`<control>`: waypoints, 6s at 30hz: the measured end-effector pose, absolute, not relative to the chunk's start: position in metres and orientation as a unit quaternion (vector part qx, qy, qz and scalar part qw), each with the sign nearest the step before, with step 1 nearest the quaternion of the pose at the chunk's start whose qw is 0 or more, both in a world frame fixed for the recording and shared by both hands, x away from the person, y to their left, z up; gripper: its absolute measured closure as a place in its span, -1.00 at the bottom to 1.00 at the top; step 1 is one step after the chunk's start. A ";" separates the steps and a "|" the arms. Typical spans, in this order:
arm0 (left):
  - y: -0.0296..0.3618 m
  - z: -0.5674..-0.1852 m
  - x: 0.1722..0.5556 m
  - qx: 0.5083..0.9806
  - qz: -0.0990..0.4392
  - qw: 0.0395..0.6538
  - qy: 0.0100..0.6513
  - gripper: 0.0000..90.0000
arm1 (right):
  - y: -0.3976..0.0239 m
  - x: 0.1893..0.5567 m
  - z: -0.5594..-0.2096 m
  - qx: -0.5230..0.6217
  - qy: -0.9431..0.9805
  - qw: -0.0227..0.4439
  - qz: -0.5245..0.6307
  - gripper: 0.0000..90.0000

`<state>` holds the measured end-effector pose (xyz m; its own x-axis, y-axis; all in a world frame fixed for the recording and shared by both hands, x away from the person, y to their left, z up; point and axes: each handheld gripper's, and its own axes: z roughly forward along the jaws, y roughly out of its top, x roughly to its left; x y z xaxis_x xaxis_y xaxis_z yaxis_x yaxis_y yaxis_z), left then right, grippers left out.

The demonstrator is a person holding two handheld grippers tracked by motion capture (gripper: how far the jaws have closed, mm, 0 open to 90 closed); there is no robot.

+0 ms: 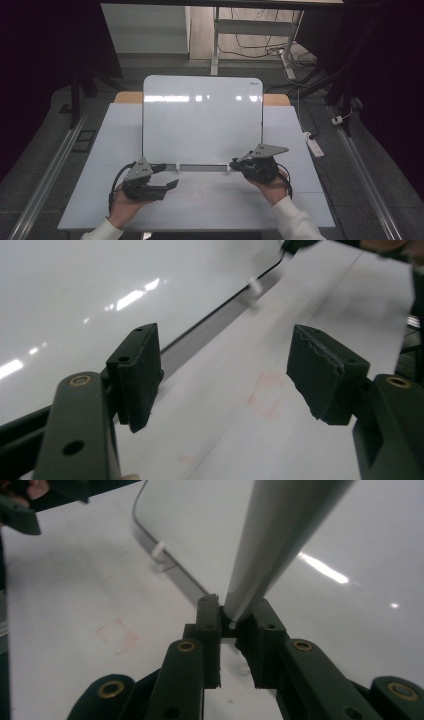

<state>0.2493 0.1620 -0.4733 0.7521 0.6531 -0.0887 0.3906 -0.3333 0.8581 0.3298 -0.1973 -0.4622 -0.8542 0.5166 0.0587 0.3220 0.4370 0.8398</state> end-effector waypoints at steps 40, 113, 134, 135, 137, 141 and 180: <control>0.068 -0.444 0.293 0.820 0.103 0.522 0.213 0.80 | -0.139 0.311 -0.489 0.190 0.873 0.017 0.448 0.65; 0.238 -0.509 0.232 0.789 0.141 0.418 0.429 -0.38 | -0.200 0.464 -0.377 0.474 0.721 0.250 0.439 0.79; 0.237 -0.512 0.229 0.791 0.150 0.412 0.426 -0.39 | -0.207 0.482 -0.381 0.466 0.704 0.290 0.451 0.75; 0.237 -0.512 0.229 0.791 0.150 0.412 0.427 -0.39 | -0.208 0.483 -0.381 0.463 0.705 0.291 0.451 0.75; 0.237 -0.512 0.229 0.790 0.150 0.413 0.428 -0.39 | -0.211 0.483 -0.381 0.460 0.706 0.288 0.454 0.74; 0.237 -0.512 0.229 0.789 0.150 0.414 0.429 -0.39 | -0.212 0.482 -0.380 0.454 0.708 0.292 0.454 0.65; 0.233 -0.515 0.237 0.797 0.139 0.422 0.410 -0.53 | -0.282 0.299 -0.486 0.312 0.789 0.202 0.489 -0.11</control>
